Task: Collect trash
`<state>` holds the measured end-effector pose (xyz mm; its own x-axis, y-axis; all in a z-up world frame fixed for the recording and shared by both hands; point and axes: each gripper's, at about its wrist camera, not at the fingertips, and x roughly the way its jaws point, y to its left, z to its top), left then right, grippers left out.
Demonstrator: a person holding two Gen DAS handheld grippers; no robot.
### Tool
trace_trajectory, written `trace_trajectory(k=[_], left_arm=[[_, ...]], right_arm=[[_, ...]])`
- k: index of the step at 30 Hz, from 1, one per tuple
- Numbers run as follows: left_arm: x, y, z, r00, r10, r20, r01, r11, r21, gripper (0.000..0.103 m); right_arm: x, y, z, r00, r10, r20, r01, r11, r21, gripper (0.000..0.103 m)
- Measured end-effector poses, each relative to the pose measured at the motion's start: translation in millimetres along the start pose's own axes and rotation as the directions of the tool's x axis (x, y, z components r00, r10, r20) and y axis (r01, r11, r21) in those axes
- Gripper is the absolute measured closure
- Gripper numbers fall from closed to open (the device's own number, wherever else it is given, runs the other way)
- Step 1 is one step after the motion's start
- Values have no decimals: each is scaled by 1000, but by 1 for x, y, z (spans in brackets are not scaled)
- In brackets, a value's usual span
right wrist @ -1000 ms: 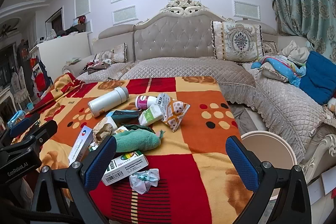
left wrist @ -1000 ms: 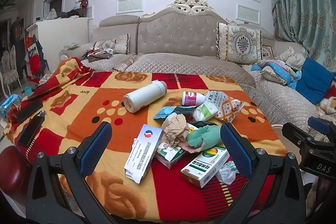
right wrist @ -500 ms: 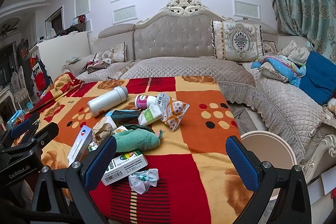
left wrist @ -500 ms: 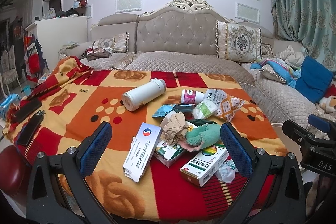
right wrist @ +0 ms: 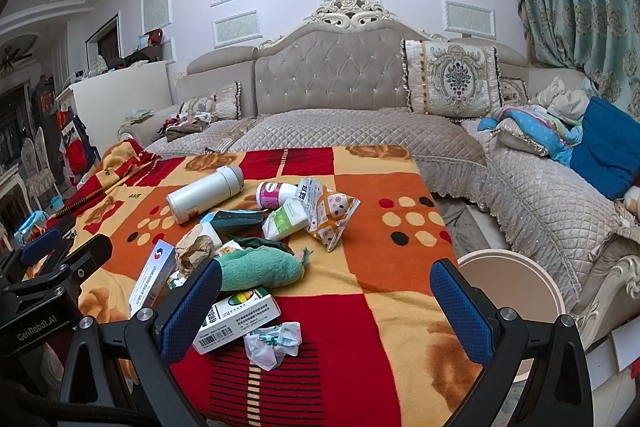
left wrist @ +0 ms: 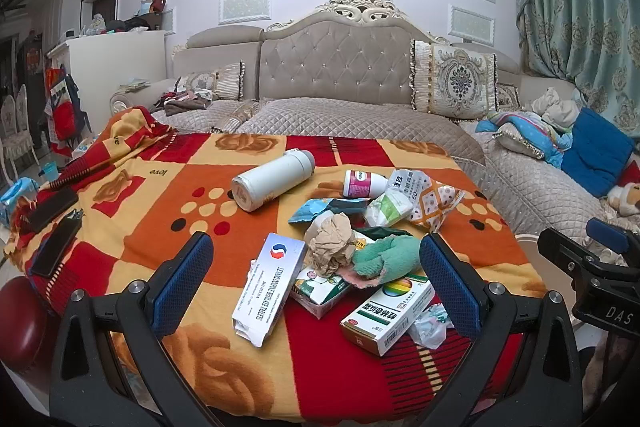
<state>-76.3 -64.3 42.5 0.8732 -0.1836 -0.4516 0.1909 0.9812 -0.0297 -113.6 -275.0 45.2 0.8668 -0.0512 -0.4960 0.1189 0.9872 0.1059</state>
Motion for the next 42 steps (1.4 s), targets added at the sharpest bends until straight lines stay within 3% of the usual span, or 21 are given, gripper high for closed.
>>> trace_trajectory(k=[22,35,42], left_arm=[[8,4,-5,1000,-2,-30,2,1000,-15,0],[27,30,-16,993,-9,-118,5,999,-34,0],[43,51,-32,979,-6,-204,8,1000,8,0]], right_arm=[[7,-6,-5,1000,-4,-30,4,1000,4,0],[20,-10,-13,996,-6,-84,6,1000,0,0],[38,-15,-29,983,40,-177,-42,999,-5,0]])
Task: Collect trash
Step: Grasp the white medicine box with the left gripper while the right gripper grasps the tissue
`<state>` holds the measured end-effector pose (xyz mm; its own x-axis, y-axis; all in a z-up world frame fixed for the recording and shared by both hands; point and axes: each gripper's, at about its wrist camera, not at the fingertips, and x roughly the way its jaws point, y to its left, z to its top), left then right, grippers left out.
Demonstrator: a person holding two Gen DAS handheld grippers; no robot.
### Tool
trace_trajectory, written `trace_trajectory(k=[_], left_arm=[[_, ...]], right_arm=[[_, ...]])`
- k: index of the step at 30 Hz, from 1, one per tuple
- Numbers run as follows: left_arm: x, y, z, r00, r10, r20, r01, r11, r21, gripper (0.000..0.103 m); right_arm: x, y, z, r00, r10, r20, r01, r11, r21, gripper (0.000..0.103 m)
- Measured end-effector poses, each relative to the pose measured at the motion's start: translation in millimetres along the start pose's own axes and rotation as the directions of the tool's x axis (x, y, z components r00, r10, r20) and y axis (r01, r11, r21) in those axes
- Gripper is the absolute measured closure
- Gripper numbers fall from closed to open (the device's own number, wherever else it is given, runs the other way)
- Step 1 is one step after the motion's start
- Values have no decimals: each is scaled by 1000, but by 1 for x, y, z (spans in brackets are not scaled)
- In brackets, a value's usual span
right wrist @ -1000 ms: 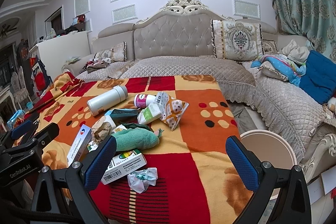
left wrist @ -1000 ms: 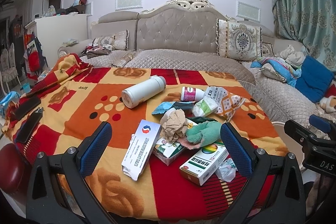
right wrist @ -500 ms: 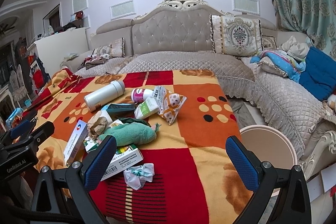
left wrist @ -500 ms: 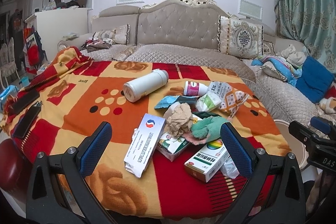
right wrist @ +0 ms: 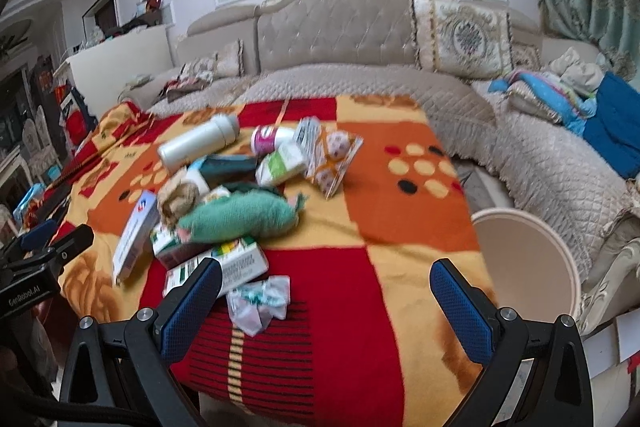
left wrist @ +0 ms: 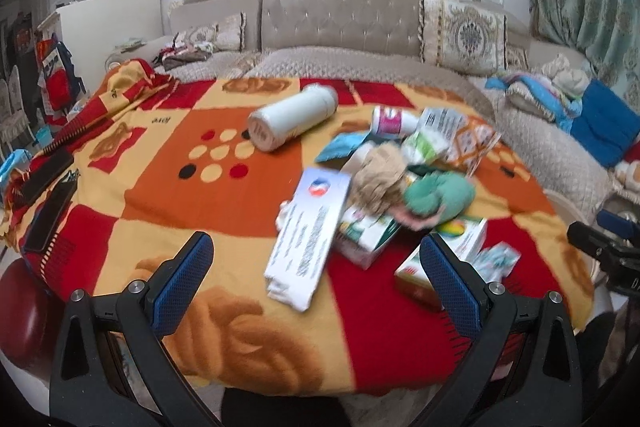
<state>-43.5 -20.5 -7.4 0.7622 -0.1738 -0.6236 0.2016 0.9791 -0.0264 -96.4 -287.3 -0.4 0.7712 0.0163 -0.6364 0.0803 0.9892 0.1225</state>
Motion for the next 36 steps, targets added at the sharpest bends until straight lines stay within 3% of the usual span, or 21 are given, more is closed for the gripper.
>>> trace_trajectory(k=[6,16,19,22,24,26,29,36], left_arm=[[23,20,1,997,-42,-71,42,999,-12,3],[83,19,10,972,-104,-211,111,994,22,6],[99,21,10,962,-106,-254,113,993,16,22],[109,23,10,954,-128,-271,129,991,-14,24],[111,23,10,954,-126,-273,127,992,-13,31],[114,21,9,948,-127,-291,129,992,-11,54],[118,21,7,944,-123,-306,125,992,-14,56],[94,23,11,962,-91,-259,94,996,-1,56]], right_arm=[[28,-1,-17,991,106,-84,-104,994,26,0],[65,15,-30,961,200,-193,-204,979,0,18],[76,18,-29,957,201,-210,-208,978,-11,25],[90,17,-28,941,240,-240,-239,970,33,30],[94,16,-29,930,273,-244,-265,962,70,32],[94,18,-28,935,265,-236,-259,964,58,49],[95,20,-28,934,272,-232,-270,962,42,63],[83,15,-28,937,274,-217,-276,961,21,70]])
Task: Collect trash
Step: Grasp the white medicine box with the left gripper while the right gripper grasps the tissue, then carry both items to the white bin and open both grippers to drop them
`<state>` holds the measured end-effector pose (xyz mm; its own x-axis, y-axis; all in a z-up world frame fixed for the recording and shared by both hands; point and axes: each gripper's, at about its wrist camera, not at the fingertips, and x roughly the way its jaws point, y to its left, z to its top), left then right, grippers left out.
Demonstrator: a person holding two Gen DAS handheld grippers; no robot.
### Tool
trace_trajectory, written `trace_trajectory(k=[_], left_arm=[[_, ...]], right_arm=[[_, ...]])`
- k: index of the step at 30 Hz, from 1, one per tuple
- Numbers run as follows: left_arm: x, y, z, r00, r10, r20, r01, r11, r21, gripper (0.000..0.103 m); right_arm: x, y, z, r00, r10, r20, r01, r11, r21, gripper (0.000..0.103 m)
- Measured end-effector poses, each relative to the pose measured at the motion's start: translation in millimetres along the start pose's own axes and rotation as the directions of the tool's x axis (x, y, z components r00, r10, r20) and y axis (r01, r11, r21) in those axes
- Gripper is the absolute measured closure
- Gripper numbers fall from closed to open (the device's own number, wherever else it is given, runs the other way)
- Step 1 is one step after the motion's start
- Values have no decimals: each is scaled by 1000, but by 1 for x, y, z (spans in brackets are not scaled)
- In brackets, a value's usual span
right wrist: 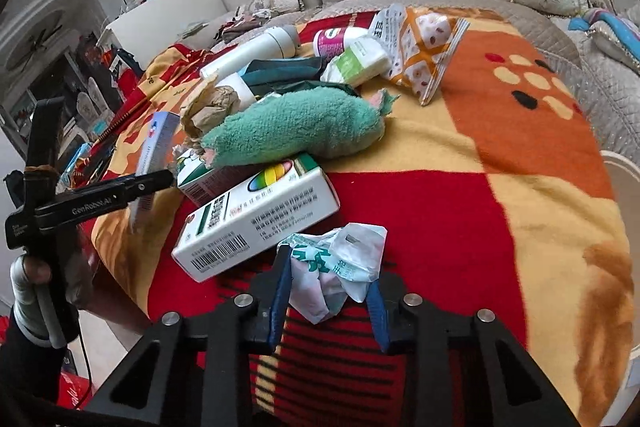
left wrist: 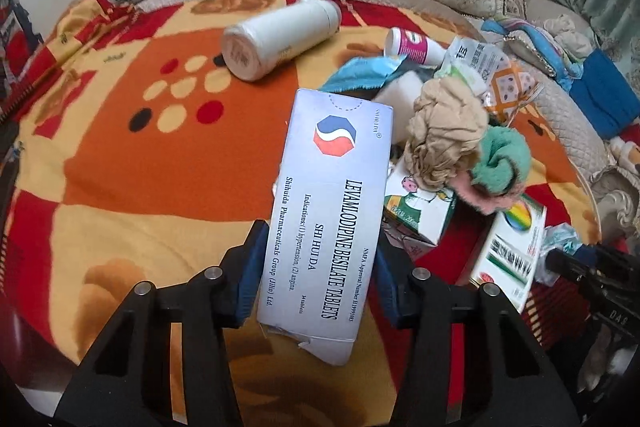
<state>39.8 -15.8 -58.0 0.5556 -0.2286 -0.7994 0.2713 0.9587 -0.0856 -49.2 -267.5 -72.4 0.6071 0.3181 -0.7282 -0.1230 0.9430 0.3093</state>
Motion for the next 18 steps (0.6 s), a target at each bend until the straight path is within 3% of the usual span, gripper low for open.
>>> trace_trajectory(k=[10,18], left_arm=[[-35,-25,6,998,-20,54,18,999,37,56],[-59,-84,17,988,-134,79,122,983,139,56]], right_arm=[[-24,-16,3,999,-24,48,23,999,25,70],[-52,-36,1,993,-59,98,55,997,51,70]])
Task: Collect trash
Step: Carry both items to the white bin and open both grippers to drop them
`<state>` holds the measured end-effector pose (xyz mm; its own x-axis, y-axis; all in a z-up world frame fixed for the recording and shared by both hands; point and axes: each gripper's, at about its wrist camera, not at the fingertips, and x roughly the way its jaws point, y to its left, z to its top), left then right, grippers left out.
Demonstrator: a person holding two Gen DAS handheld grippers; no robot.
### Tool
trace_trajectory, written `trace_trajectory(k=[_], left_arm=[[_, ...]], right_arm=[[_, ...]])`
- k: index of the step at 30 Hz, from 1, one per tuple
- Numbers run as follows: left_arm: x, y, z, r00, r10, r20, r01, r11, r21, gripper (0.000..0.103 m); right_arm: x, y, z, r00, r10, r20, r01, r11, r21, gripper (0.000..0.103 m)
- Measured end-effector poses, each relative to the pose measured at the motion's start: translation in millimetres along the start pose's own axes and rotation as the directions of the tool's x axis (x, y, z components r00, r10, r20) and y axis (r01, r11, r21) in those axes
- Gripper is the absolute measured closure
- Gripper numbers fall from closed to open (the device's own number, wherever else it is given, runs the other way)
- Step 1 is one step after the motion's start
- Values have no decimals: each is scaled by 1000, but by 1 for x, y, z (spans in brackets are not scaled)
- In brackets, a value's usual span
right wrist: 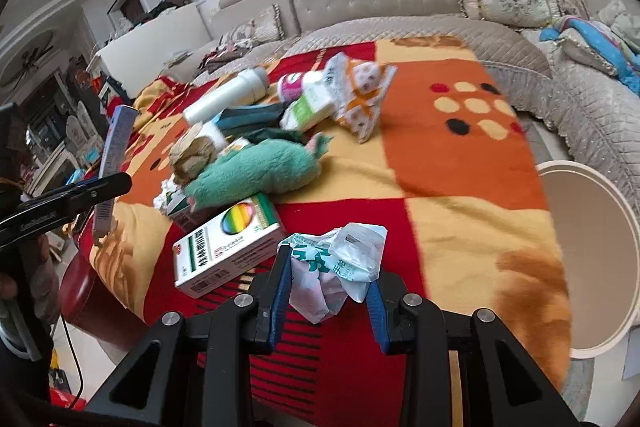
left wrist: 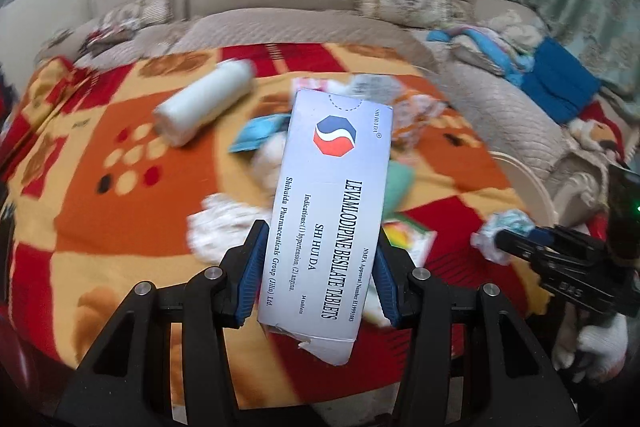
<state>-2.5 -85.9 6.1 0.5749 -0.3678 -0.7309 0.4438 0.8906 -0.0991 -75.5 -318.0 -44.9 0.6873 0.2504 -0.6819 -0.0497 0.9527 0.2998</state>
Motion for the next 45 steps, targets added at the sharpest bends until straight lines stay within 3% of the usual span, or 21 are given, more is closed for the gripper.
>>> trace_trajectory(k=[7,13,21,30,33,36,37,39,45], left_arm=[[26,-72,17,994,-104,-44,107,991,84,56],[53,-138,30,981,-168,-99,181,973,146,56],[84,-212,39,968,-202,-151,227,958,174,56],[123,-270,51,954,-238,-181,271,943,192,55],[138,-278,55,936,-290,-199,323,933,158,55],[147,-276,57,912,-352,-213,379,920,103,40],[148,-275,58,907,-363,-211,388,918,87,38],[150,-272,59,907,-367,-209,388,919,69,37],[144,-270,58,920,-340,-197,361,929,78,37]], right_arm=[[-23,-40,-3,997,-75,31,73,996,54,70],[-45,-97,-5,986,-161,47,152,977,151,70],[-54,-176,-13,962,-275,-3,266,930,254,70],[-47,-225,-24,952,-302,-56,303,891,338,70],[-42,-239,-27,949,-306,-72,310,874,375,53],[-40,-249,-31,947,-311,-82,317,856,408,48],[-41,-251,-32,946,-313,-82,318,852,417,39],[-45,-255,-34,946,-317,-70,314,841,441,30],[-48,-255,-35,948,-313,-62,306,839,450,30]])
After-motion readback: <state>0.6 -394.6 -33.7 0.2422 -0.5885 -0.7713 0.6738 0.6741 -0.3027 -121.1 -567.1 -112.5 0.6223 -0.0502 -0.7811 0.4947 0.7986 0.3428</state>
